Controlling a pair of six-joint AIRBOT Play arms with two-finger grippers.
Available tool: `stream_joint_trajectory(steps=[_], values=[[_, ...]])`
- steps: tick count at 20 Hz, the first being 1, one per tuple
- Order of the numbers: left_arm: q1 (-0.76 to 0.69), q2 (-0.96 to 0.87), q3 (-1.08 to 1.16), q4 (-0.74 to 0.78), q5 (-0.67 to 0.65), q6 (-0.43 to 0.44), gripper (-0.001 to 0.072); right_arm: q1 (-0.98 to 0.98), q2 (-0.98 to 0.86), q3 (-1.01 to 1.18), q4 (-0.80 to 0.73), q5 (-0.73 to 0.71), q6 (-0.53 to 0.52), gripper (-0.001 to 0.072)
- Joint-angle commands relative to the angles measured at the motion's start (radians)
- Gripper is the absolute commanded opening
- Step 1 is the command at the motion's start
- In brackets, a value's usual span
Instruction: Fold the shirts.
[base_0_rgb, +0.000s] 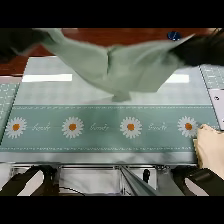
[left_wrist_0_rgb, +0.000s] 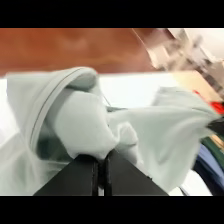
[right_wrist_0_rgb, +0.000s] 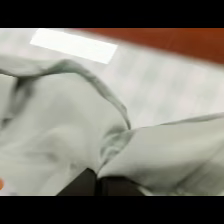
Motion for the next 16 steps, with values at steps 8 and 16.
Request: stream_joint_trajectory(steps=[8, 16], values=[[0.201, 0.355, 0.351, 0.519, 0.077, -0.189, 0.0024, 0.000, 0.183, 0.290, -0.166, 0.391, 0.035, 0.0027], [0.046, 0.387, 0.135, 0.543, -0.144, -0.189, 0.0024, 0.000, 0.435, -0.438, 0.079, 0.360, 0.182, 0.0027]])
